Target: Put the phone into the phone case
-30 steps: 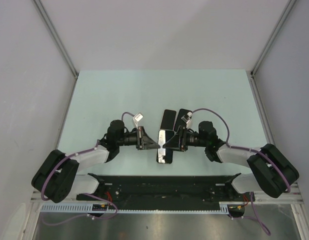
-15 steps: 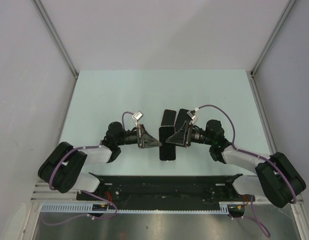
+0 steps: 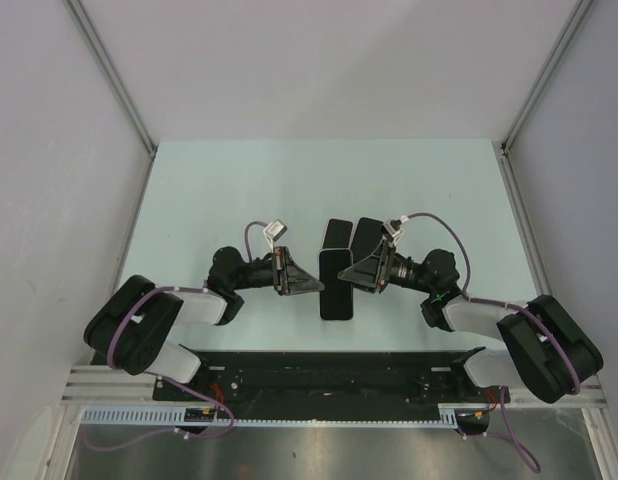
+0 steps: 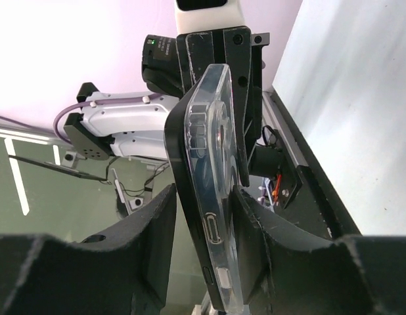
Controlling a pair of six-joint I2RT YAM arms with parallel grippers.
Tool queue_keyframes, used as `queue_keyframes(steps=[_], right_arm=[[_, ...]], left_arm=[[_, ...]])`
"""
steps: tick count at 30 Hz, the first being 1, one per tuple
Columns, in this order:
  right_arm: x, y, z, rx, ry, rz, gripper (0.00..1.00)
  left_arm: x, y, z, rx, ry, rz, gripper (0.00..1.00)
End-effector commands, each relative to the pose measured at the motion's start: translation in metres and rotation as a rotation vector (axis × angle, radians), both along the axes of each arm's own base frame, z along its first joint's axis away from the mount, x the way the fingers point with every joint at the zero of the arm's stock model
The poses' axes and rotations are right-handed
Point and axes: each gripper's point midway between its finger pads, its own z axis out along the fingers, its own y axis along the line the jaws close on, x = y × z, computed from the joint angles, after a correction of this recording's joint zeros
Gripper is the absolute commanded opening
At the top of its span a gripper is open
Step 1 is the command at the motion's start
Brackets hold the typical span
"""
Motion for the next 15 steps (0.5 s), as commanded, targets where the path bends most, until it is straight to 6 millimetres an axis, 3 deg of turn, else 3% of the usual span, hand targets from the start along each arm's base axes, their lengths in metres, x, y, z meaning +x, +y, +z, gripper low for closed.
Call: queue_keyframes(steps=[1,4,5,8,12,15], right_arm=[[-0.0027,-0.0086,0.0515,0.171,-0.172,-0.016,0.43],[-0.0018,-0.0082,0.0492,0.169,-0.170,-0.017,0.32],[-0.0023,-0.0078,0.0488,0.168,-0.173,-0.015,0.22],[-0.0048,-0.0068,0.0482,0.165,-0.183,-0.004,0.07],[-0.0068,-0.0054,0.0476,0.160,-0.189,0.004,0.00],[-0.0080,-0.0044,0.0464,0.155,-0.189,0.009,0.02]], left_arm=[[-0.0152,0.0027,-0.0082,0.001,0.038,-0.069,0.00],[-0.0140,0.0020,-0.0104,-0.004,0.053,-0.069,0.00],[-0.0142,0.0020,-0.0115,-0.004,0.057,-0.070,0.00],[-0.0142,0.0018,-0.0124,-0.009,0.064,-0.073,0.06],[-0.0131,0.0013,-0.0106,-0.013,0.058,-0.072,0.23],[-0.0117,0.0001,-0.0101,-0.013,0.055,-0.071,0.27]])
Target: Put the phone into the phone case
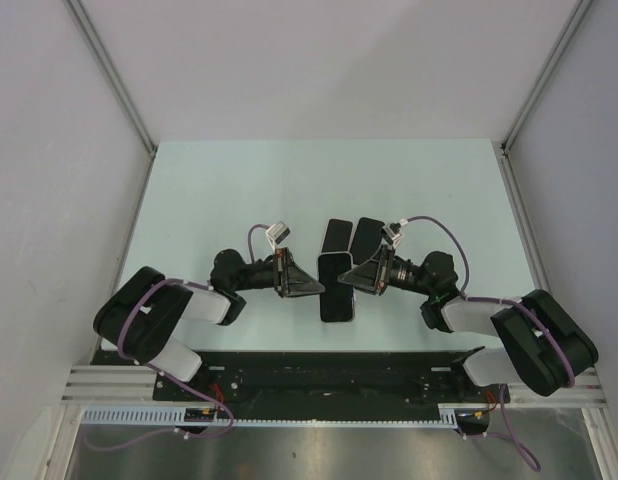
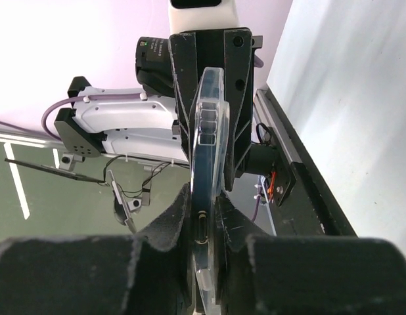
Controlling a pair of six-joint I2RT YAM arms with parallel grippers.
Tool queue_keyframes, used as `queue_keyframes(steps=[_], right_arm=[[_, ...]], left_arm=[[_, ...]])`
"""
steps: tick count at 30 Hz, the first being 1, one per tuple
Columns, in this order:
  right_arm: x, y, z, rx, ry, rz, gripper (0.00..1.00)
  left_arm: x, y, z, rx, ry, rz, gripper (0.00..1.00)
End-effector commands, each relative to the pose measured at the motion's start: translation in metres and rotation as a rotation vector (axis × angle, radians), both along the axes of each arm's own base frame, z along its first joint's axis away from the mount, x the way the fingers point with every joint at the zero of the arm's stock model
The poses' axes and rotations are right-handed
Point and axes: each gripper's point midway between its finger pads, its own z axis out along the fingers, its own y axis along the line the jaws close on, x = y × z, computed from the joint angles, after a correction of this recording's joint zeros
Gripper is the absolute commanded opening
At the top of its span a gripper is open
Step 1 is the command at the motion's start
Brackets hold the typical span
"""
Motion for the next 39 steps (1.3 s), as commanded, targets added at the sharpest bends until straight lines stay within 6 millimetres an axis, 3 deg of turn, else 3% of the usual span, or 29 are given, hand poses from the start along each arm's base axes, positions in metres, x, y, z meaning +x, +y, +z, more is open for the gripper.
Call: queue_keyframes(steps=[1,5,8,9,10,13,24,26,29,32,39], right_arm=[[-0.009,-0.002,0.058,0.153,-0.213,0.011,0.03],[-0.008,0.001,0.050,0.103,-0.216,0.006,0.09],[-0.003,0.007,0.036,0.001,-0.231,-0.013,0.20],[-0.004,0.007,0.030,-0.053,-0.202,-0.016,0.24],[0.000,0.008,0.032,-0.080,-0.259,-0.039,0.31],[0.004,0.000,0.040,-0.106,-0.279,-0.078,0.35],[0.019,-0.012,0.069,-0.009,-0.281,-0.092,0.42],[0.023,-0.014,0.069,-0.004,-0.277,-0.099,0.37],[0.023,-0.012,0.067,0.007,-0.269,-0.079,0.14],[0.020,-0.011,0.072,0.027,-0.281,-0.066,0.01],[0.016,-0.011,0.075,0.034,-0.286,-0.058,0.00]], left_arm=[[-0.007,0.001,-0.006,0.011,-0.023,-0.037,0.27],[-0.005,-0.002,-0.008,0.027,-0.027,-0.040,0.26],[-0.003,-0.005,-0.011,0.063,-0.044,-0.036,0.14],[-0.002,-0.006,-0.022,0.108,-0.037,-0.031,0.08],[0.000,-0.008,-0.020,0.120,-0.058,-0.030,0.06],[-0.002,-0.011,-0.023,0.188,-0.102,-0.033,0.02],[-0.020,-0.016,-0.014,0.184,-0.156,-0.091,0.00],[-0.020,-0.016,-0.013,0.182,-0.157,-0.094,0.00],[-0.020,-0.016,-0.011,0.178,-0.159,-0.093,0.00],[-0.020,-0.016,-0.010,0.180,-0.154,-0.093,0.02],[-0.014,-0.018,-0.002,0.182,-0.148,-0.065,0.39]])
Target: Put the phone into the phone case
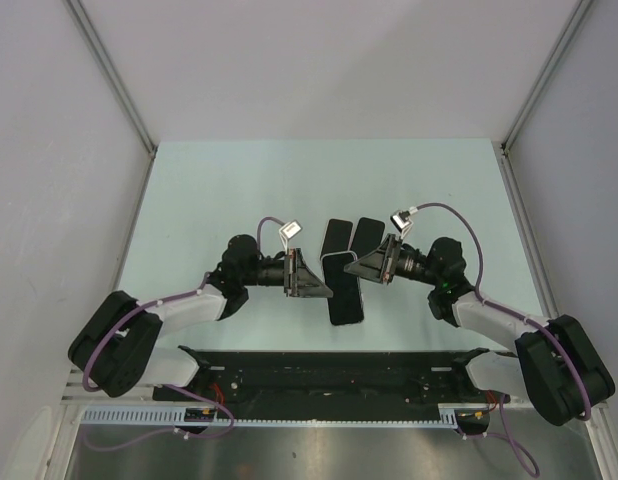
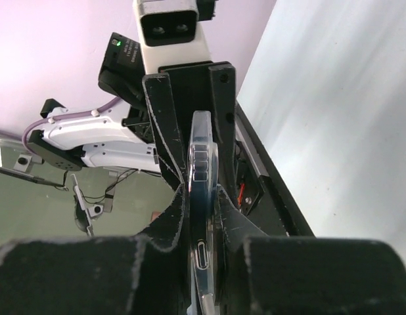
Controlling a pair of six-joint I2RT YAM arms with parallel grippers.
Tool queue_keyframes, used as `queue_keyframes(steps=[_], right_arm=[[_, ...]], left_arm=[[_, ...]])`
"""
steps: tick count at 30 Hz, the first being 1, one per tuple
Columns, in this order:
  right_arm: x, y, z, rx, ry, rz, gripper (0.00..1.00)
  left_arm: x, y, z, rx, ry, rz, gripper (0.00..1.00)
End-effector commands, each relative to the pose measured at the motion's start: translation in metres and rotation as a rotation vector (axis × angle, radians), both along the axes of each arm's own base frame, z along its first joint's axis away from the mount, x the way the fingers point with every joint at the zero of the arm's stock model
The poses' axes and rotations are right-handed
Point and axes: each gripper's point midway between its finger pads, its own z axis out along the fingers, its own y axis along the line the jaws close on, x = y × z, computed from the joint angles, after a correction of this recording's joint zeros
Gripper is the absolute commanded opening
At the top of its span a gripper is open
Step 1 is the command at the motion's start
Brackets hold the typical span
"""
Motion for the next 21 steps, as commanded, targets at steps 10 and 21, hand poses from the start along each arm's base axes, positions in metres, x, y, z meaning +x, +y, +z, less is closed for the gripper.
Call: queue_keyframes(steps=[10,21], right_arm=[[-0.001,0.013,0.044,0.064,-0.129,0.007,0.08],[-0.024,0.007,0.022,-0.043,-0.145,0.069,0.59]], left_arm=[[0.006,-0.009,0.004,0.022,0.041,-0.002,0.19],[0.007,-0.009,0.012,0.001,0.042,0.018,0.00]])
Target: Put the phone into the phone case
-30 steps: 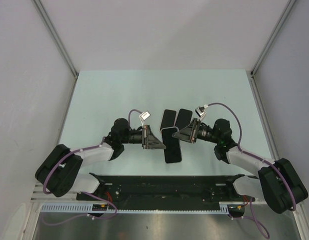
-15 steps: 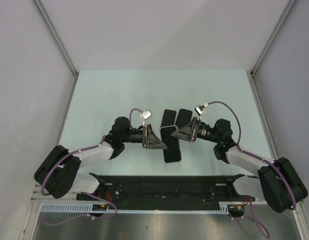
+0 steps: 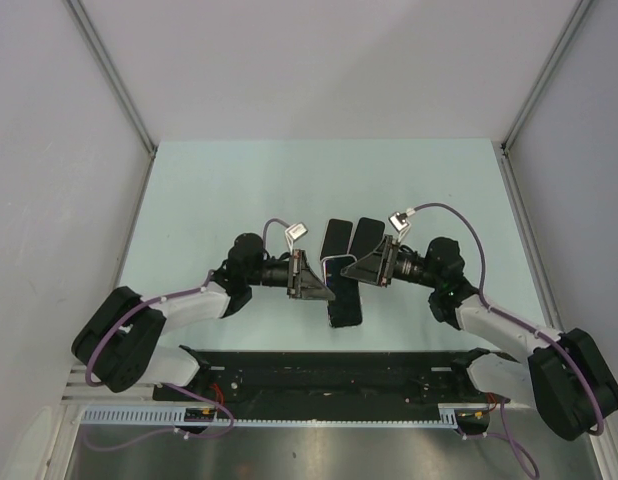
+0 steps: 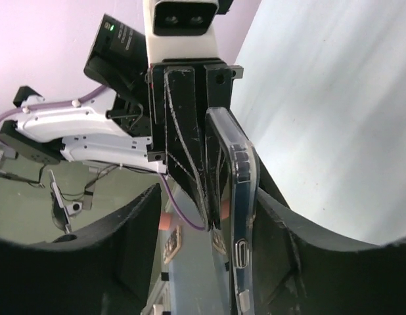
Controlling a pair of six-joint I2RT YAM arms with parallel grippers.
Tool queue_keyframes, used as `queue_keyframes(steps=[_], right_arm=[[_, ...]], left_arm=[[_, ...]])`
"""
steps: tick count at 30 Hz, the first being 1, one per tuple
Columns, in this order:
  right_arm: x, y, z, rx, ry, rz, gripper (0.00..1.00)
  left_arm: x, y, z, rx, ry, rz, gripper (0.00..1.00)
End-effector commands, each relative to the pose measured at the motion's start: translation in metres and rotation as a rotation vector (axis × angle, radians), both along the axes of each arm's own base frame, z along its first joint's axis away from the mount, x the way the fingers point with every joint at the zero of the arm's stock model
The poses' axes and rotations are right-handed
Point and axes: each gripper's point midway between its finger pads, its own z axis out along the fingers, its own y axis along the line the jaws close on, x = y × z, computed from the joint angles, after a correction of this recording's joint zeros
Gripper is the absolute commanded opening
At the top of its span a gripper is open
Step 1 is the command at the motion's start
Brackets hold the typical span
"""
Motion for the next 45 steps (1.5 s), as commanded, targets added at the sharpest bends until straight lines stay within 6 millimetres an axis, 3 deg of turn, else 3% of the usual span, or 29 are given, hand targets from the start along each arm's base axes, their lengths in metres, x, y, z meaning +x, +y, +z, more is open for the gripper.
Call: queue_keyframes(steps=[1,11,20,29,32,33,36,37,41,44,45], right_arm=[[-0.022,0.000,0.022,0.009,-0.121,0.087,0.63],[-0.052,-0.017,-0.011,0.007,-0.046,0.066,0.69],[-0.063,-0.018,-0.019,0.015,-0.007,0.074,0.61],[-0.063,-0.015,-0.012,0.061,0.018,0.087,0.41],[-0.062,-0.015,-0.005,0.084,0.023,0.086,0.28],[-0.062,-0.015,-0.004,0.087,0.026,0.086,0.17],[-0.060,-0.014,-0.003,0.087,0.038,0.077,0.01],[-0.060,-0.014,-0.003,0.090,0.052,0.074,0.00],[-0.056,-0.014,-0.003,0.087,0.060,0.064,0.00],[-0.055,-0.013,-0.001,0.078,0.021,0.067,0.17],[-0.055,-0.013,0.002,0.077,-0.004,0.067,0.29]], left_arm=[[0.010,-0.004,0.019,-0.031,-0.038,0.042,0.00],[0.020,0.000,0.037,-0.061,-0.057,0.106,0.00],[0.028,0.002,0.039,-0.074,-0.049,0.148,0.00],[0.038,0.010,0.025,-0.043,-0.011,0.208,0.00],[0.040,0.011,0.017,-0.016,-0.014,0.215,0.00],[0.040,0.011,0.015,-0.007,-0.016,0.215,0.00],[0.044,0.011,0.010,0.034,-0.036,0.219,0.00],[0.043,0.013,-0.002,0.090,-0.036,0.215,0.00],[0.040,0.015,-0.003,0.119,-0.063,0.204,0.00],[0.033,0.015,0.005,0.091,-0.081,0.160,0.00],[0.028,0.015,0.009,0.076,-0.091,0.132,0.00]])
